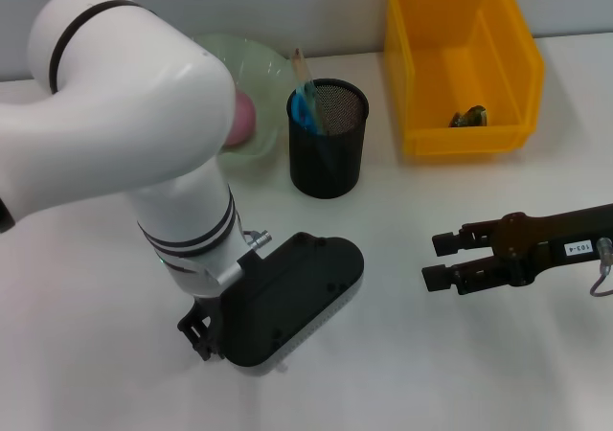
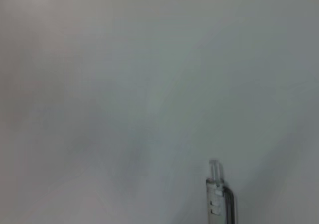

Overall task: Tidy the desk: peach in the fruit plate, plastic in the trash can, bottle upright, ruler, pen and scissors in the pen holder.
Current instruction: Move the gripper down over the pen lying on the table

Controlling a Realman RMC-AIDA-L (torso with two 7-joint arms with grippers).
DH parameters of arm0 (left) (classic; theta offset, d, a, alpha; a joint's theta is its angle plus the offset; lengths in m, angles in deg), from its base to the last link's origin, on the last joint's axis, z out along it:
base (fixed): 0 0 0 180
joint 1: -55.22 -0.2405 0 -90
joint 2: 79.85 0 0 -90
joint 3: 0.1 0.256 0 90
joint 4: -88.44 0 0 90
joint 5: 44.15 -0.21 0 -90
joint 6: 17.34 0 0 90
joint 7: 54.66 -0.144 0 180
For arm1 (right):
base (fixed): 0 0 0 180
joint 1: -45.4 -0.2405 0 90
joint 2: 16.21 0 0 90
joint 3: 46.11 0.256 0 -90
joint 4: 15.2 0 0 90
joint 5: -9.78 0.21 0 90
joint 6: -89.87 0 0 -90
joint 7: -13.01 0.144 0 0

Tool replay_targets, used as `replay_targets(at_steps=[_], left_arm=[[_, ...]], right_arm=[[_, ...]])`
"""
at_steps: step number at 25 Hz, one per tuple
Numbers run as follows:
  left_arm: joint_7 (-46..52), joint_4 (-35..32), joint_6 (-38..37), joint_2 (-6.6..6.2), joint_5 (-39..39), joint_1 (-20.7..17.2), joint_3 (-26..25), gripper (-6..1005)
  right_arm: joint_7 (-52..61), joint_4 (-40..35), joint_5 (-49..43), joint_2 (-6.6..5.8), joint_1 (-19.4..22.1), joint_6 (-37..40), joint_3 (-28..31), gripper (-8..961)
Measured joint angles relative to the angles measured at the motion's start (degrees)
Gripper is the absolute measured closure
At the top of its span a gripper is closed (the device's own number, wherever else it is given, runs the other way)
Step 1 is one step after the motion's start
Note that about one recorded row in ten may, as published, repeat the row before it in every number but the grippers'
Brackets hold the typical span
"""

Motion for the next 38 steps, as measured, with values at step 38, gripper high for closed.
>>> replay_targets(at_steps=[38], left_arm=[[0.03, -0.19, 0.08, 0.0, -0.1, -0.21, 1.96, 656]], right_arm=[[1.17, 0.0, 0.0, 0.34, -0.54, 0.03, -0.15, 127]])
